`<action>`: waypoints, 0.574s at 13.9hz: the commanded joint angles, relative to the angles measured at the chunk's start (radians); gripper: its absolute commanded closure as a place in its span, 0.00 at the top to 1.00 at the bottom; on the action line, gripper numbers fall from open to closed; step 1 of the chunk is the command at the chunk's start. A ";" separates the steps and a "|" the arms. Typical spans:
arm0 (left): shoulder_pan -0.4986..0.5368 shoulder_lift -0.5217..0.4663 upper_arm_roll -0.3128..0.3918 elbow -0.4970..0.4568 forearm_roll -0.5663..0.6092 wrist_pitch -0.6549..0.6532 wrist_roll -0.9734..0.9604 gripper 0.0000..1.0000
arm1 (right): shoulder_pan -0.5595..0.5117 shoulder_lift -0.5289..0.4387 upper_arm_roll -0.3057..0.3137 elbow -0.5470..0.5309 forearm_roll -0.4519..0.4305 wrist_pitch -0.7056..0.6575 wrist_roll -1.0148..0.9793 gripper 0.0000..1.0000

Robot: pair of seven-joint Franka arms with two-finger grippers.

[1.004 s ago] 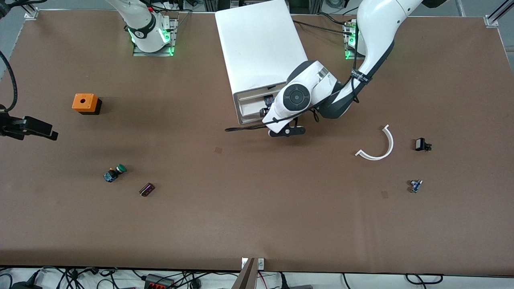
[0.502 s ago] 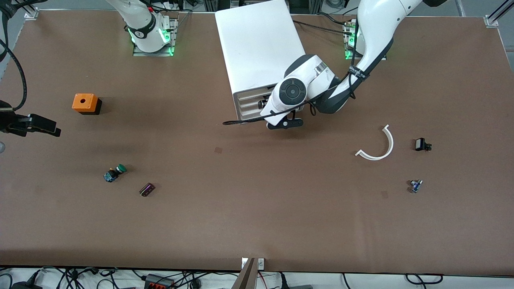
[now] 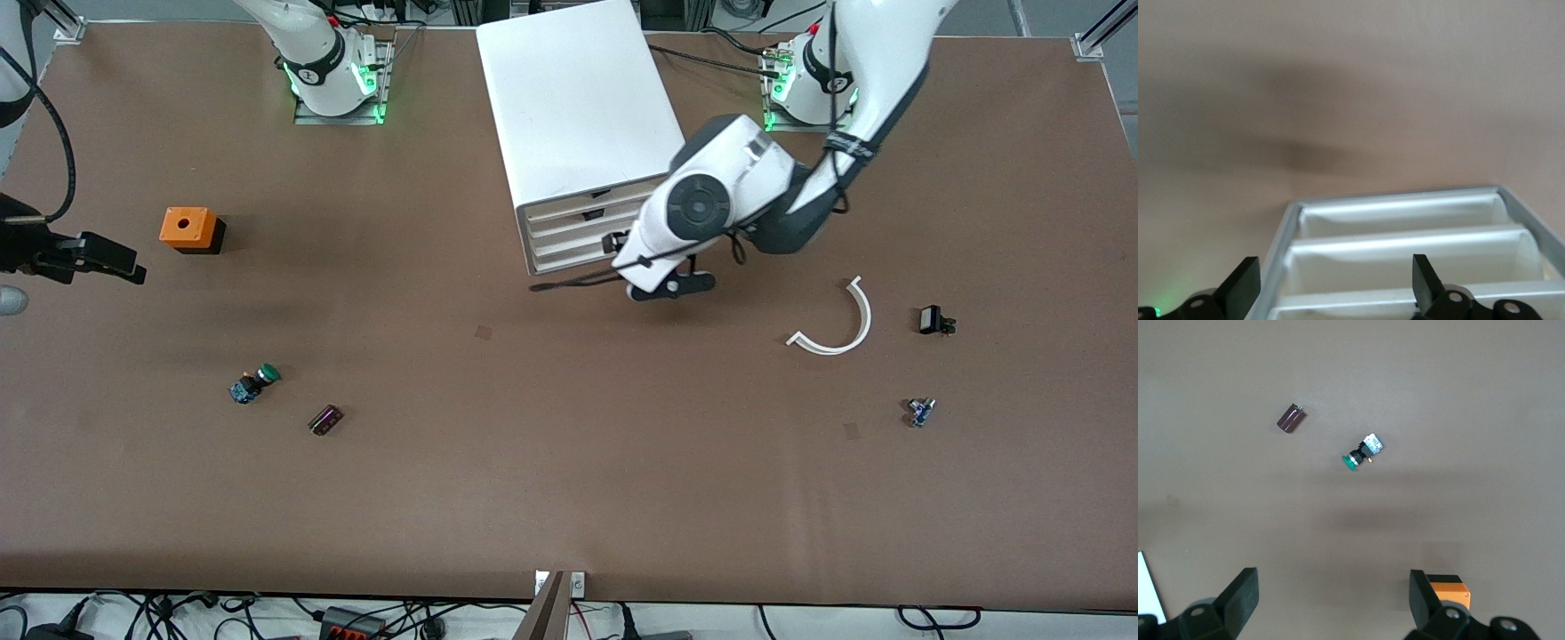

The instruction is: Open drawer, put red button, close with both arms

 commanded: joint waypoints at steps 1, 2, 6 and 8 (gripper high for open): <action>0.084 -0.017 -0.008 0.051 0.027 -0.047 0.106 1.00 | -0.004 -0.107 0.009 -0.153 -0.012 0.057 -0.005 1.00; 0.113 -0.020 -0.013 0.061 0.066 -0.050 0.143 1.00 | -0.004 -0.115 0.009 -0.162 -0.012 0.057 -0.005 1.00; 0.205 -0.046 -0.014 0.118 0.152 -0.116 0.292 1.00 | -0.001 -0.146 0.011 -0.196 -0.015 0.065 -0.005 1.00; 0.230 -0.055 -0.014 0.158 0.200 -0.184 0.306 1.00 | -0.003 -0.147 0.009 -0.202 -0.015 0.073 -0.007 1.00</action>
